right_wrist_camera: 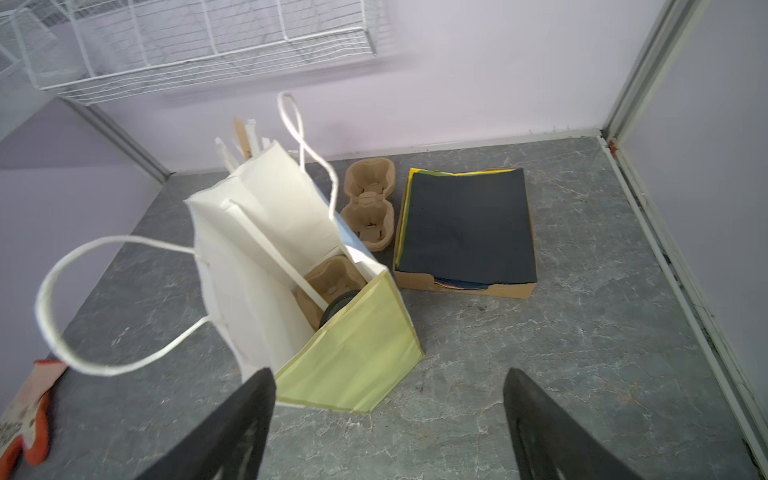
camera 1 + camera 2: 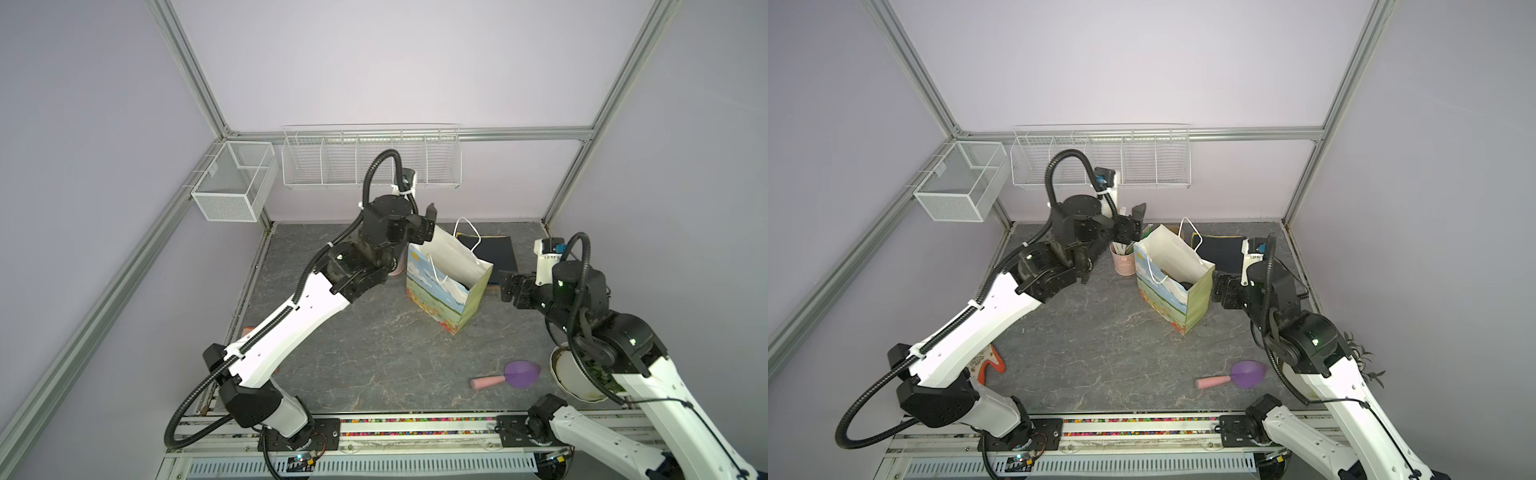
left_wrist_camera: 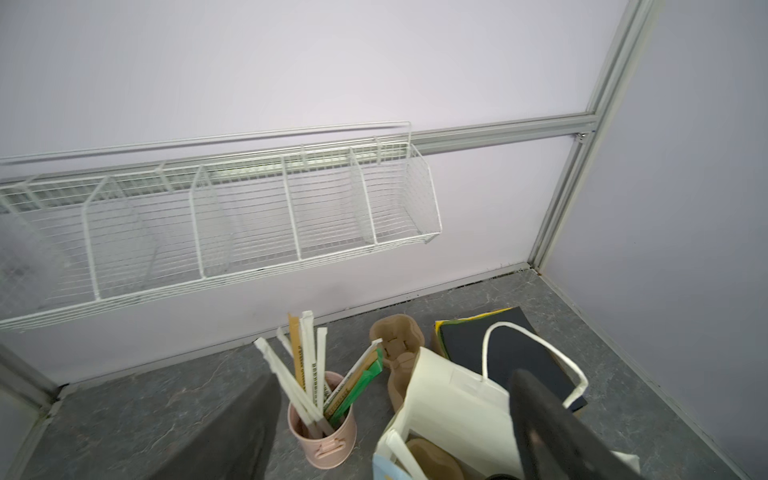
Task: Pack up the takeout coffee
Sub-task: 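Open the left gripper and lift it away from the bag, then reach the right gripper down to the black napkin on the paper box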
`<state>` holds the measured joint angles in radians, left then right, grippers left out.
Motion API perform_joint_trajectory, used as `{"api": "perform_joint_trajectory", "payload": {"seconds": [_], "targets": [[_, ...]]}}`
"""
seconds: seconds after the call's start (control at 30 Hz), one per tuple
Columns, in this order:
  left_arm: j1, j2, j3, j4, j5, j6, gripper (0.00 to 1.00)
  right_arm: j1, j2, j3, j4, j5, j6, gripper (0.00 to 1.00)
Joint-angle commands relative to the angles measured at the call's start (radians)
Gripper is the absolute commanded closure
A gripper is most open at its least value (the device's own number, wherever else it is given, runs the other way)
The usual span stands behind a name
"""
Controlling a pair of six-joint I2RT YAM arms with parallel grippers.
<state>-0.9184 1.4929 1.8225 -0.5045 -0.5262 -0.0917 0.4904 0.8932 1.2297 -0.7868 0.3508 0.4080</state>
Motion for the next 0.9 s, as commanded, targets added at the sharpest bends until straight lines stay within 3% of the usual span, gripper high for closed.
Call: {"api": "perform_joint_trajectory", "payload": {"seconds": [0.0, 0.13, 0.33, 0.67, 0.87], "targets": [[0.019, -0.113, -0.116, -0.103, -0.03, -0.046, 0.11, -0.136, 0.053, 0.007, 0.032, -0.106, 0.078, 0.12], [0.11, -0.279, -0.332, -0.052, -0.008, -0.078, 0.09, -0.314, 0.157, -0.005, 0.074, -0.246, 0.15, 0.12], [0.167, -0.399, -0.539, 0.034, 0.006, -0.033, 0.08, -0.353, 0.336, 0.008, 0.149, -0.174, 0.222, 0.12], [0.169, -0.462, -0.669, 0.141, 0.035, -0.019, 0.08, -0.402, 0.849, 0.174, 0.184, -0.15, 0.253, 0.08], [0.169, -0.449, -0.675, 0.146, 0.045, -0.017, 0.08, -0.396, 1.021, 0.266, 0.226, -0.179, 0.216, 0.01]]}}
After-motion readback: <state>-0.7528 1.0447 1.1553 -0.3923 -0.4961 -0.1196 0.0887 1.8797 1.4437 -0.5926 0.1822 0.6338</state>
